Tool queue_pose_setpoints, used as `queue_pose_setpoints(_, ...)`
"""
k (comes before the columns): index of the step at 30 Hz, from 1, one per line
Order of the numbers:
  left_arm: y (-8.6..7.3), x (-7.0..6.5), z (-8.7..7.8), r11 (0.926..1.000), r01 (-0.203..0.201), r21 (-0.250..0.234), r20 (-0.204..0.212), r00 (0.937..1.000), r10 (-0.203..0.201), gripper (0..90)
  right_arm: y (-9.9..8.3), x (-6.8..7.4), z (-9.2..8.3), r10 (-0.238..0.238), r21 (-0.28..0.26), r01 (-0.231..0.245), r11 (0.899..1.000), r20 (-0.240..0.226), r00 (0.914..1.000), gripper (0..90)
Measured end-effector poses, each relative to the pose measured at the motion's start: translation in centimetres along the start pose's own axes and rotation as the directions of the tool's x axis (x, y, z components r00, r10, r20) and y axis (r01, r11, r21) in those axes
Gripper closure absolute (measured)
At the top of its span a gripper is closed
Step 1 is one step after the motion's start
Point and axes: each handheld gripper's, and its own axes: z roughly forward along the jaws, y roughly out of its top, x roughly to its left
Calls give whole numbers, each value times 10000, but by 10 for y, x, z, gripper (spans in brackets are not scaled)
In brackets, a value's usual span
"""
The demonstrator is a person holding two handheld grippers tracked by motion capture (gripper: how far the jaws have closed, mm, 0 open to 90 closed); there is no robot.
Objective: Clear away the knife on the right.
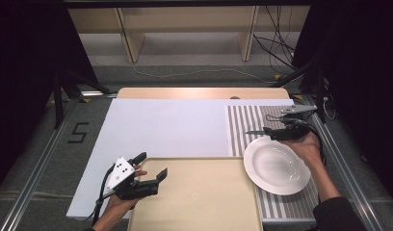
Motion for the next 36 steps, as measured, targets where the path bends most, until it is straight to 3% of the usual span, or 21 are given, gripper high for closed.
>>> queue_pose_setpoints(7, 0, 0, 0, 10000, 9, 48, 17, 10000, -9, 104, 3, -21, 17, 45, 1079, -58, 9941, 123, 9999, 197)
queue_pose_setpoints(9, -1, 0, 1, 10000, 7, 63, 5, 10000, -7, 104, 2, -31, 24, 144, 1528, -173, 9881, 204, 9997, 198)
queue_pose_setpoints(11, -1, 0, 0, 10000, -2, 67, 4, 10000, 1, 104, 2, -33, 25, 118, 1636, -156, 9864, 238, 9996, 198)
queue_pose_setpoints(15, -1, 0, 1, 10000, -19, 71, 3, 10000, 19, 104, -1, -43, 33, 147, 2293, -227, 9731, 365, 9992, 202)
queue_pose_setpoints(16, -1, 0, 1, 9999, -49, 99, 3, 10000, 49, 105, -2, -46, 36, 89, 2608, -209, 9652, 474, 9988, 203)
queue_pose_setpoints(20, -1, 0, 1, 9999, -62, 107, -18, 10000, 62, 105, -1, -50, 40, 187, 2795, -326, 9596, 523, 9985, 210)
queue_pose_setpoints(25, -1, 0, 1, 9999, -60, 101, 11, 10000, 60, 105, -1, -55, 48, 31, 3501, -249, 9364, 626, 9980, 213)
queue_pose_setpoints(36, 0, -1, 1, 9999, -64, 79, 44, 10000, 63, 107, -5, -60, 65, -345, 4466, -109, 8946, 933, 9950, 238)
